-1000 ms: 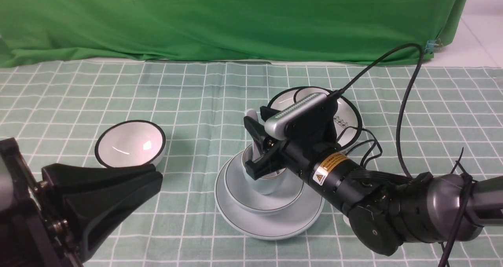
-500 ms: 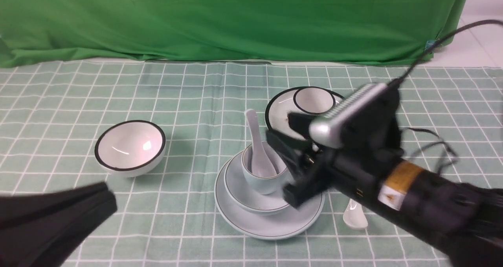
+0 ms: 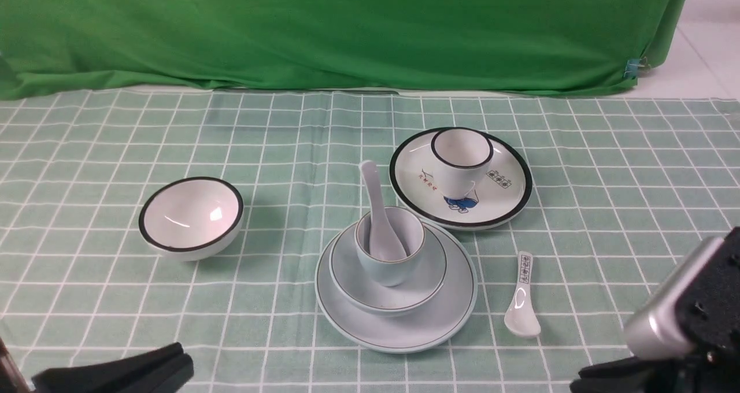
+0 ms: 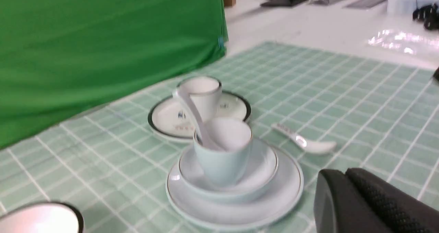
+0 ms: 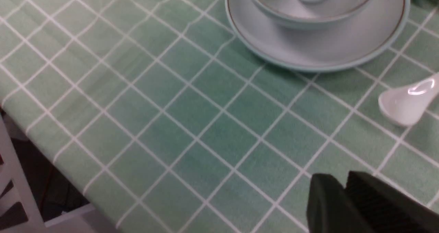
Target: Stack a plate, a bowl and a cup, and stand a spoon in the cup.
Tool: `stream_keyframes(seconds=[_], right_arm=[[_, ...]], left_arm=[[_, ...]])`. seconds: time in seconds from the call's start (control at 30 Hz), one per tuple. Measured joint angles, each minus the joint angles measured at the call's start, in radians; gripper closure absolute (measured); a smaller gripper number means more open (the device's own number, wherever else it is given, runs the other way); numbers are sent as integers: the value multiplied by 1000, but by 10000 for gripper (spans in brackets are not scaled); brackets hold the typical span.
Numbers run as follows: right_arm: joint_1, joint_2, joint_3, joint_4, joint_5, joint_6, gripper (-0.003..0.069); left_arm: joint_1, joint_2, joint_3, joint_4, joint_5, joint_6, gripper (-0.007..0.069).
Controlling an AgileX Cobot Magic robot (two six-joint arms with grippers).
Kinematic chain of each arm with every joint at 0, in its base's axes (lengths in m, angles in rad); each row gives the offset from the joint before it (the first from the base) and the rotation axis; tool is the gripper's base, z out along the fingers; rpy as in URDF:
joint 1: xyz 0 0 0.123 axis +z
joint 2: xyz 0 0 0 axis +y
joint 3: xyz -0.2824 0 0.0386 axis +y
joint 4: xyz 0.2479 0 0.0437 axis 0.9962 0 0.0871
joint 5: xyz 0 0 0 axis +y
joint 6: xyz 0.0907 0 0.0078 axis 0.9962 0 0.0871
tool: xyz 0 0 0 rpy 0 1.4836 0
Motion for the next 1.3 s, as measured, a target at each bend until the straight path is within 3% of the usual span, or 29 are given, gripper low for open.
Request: stream_keyframes(seconds=[0.4, 0.5, 0.57, 0.8, 0.97, 1.3], right_arm=[[-18, -69, 8, -33, 0, 9, 537], [-136, -145, 44, -43, -29, -21, 611], [-280, -241, 128, -40, -92, -76, 639], [-664, -587, 456, -33, -262, -197, 643], [-735, -770, 593, -33, -274, -199, 643], [-735, -814, 599, -33, -268, -201, 641]], left_arm=[[0, 0, 125, 4, 0, 1, 612], [0, 0, 152, 5, 0, 1, 612], [0, 0, 167, 5, 1, 0, 612], [0, 0, 171, 5, 0, 0, 612], [0, 0, 172, 5, 0, 0, 612], [0, 0, 172, 5, -5, -2, 612]])
